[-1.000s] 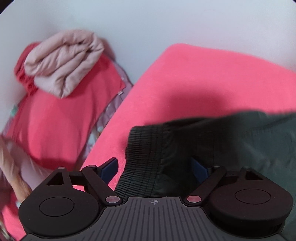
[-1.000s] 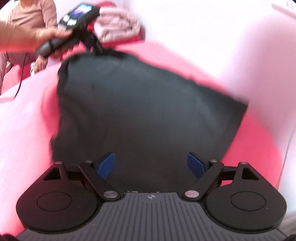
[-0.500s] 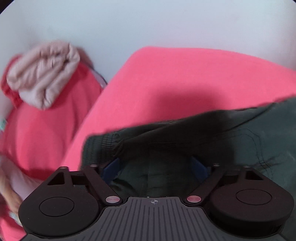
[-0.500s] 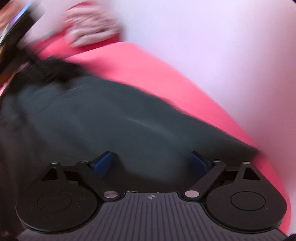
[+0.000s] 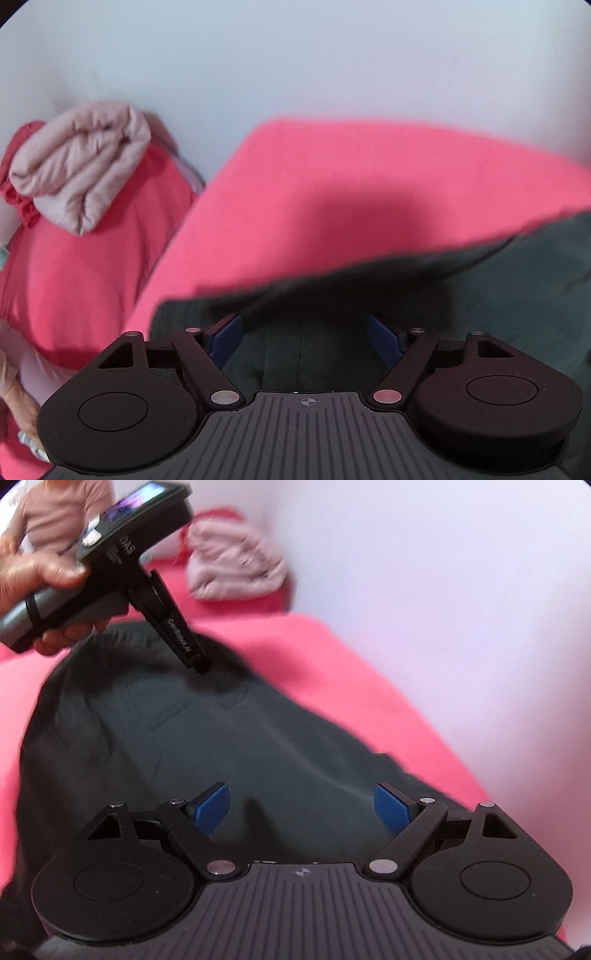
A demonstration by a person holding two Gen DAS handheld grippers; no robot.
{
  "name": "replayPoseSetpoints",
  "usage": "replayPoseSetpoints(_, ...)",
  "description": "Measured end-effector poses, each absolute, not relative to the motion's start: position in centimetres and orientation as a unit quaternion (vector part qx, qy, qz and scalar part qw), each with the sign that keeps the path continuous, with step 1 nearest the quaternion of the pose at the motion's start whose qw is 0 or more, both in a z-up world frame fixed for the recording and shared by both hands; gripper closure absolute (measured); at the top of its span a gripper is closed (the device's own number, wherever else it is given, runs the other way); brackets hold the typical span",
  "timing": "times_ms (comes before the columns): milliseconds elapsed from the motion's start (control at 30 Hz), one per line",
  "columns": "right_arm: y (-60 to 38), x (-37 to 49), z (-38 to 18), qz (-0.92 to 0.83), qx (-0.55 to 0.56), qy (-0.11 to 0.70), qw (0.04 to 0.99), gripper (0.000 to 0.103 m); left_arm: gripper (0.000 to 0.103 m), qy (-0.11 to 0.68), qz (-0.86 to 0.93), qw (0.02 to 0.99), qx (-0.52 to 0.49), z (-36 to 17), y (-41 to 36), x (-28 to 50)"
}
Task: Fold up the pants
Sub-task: 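Lift the dark green shorts' waistband with the left gripper and drag them across the bed, then lower the shorts flat on the bed and open the left gripper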
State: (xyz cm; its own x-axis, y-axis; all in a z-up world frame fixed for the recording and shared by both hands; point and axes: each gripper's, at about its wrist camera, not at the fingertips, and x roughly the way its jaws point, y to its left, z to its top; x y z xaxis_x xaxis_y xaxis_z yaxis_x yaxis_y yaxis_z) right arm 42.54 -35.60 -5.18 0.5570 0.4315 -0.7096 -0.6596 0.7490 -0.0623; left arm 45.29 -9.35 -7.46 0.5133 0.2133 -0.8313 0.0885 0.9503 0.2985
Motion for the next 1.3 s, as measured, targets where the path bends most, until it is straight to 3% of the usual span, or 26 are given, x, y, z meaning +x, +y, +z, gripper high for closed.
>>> replayPoseSetpoints(33,-35.3,44.0,-6.3,0.307,-0.161,0.382,0.857,0.015,0.0,0.492,0.044,0.856,0.153,-8.0,-9.0,45.2)
replayPoseSetpoints(67,-36.4,45.1,-7.0,0.296,-0.145,0.403,0.854,0.009,0.0,0.487,0.054,0.86,0.144,-7.9,-8.4,45.1)
replayPoseSetpoints(167,-41.8,46.8,-7.2,0.209,-0.079,0.416,0.881,0.005,0.0,0.492,0.078,0.858,0.124,-7.2,-6.4,44.8)
replayPoseSetpoints(300,-44.6,44.3,-5.7,0.119,-0.1,0.404,0.901,0.011,0.0,0.489,0.093,0.856,0.139,-5.6,-5.2,44.3)
replayPoseSetpoints(633,-41.6,39.8,-4.6,0.203,-0.09,0.408,0.885,0.012,0.0,0.484,0.069,0.858,0.158,-4.3,-8.0,42.1)
replayPoseSetpoints(867,-43.5,40.2,-4.9,0.123,-0.106,0.426,0.89,0.012,0.0,0.485,0.048,0.852,0.192,-4.4,-10.3,40.5)
replayPoseSetpoints(1033,-44.7,37.7,-4.1,0.121,-0.104,0.41,0.898,0.012,0.0,0.493,0.088,0.846,0.184,-3.3,-6.7,41.4)
replayPoseSetpoints(1300,-44.9,36.8,-3.1,0.169,-0.076,0.386,0.904,0.013,0.0,0.537,0.142,0.829,0.067,-2.9,1.6,41.7)
